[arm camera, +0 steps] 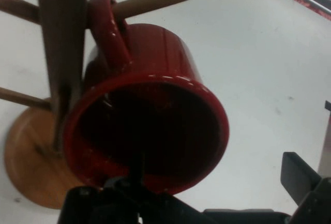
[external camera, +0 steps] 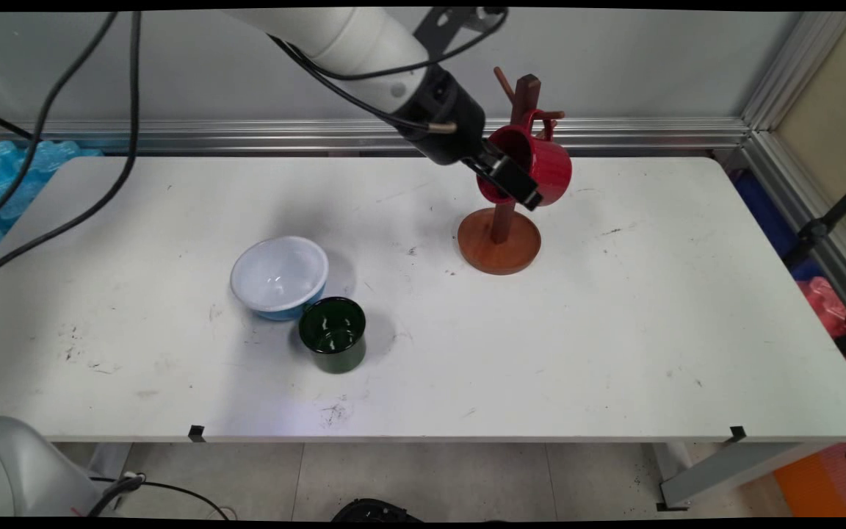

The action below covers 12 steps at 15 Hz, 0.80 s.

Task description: Pick up the red mug from the rack

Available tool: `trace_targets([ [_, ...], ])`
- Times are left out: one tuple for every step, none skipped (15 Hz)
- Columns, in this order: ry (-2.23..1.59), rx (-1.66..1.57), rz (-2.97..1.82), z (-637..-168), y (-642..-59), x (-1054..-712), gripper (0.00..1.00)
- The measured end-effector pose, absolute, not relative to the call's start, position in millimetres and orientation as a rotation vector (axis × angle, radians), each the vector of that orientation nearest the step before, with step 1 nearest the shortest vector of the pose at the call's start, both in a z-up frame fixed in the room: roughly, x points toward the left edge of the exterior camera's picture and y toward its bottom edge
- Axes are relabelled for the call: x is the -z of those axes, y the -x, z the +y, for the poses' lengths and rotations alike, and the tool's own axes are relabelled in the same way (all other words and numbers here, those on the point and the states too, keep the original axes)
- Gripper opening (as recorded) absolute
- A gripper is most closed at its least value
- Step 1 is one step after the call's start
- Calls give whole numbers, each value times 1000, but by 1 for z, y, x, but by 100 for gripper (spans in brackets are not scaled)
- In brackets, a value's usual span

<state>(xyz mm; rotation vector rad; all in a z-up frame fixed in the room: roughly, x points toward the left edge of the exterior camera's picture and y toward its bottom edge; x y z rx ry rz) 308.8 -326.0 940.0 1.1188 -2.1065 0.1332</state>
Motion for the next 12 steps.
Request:
trace_targets([
  [-1130,-120,-2099,-326,-305,-938,100],
  [-1141,-107,-2092,-326,-300,-936,100],
  [-1149,-96,-2084,-327,-295,-934,100],
  [-1156,-89,-2077,-328,-292,-933,100],
  [-1165,-81,-2067,-330,-287,-932,100],
  [-1171,-77,-2059,-331,-283,-931,100],
  [-1177,-73,-2053,-333,-280,-931,100],
  [-1184,-70,-2046,-335,-277,-930,100],
  [-1190,-67,-2040,-337,-275,-929,100],
  [-1194,-66,-2035,-338,-273,-928,100],
  [-1199,-65,-2031,-340,-271,-927,100],
  [-1203,-67,-2026,-342,-269,-927,0],
])
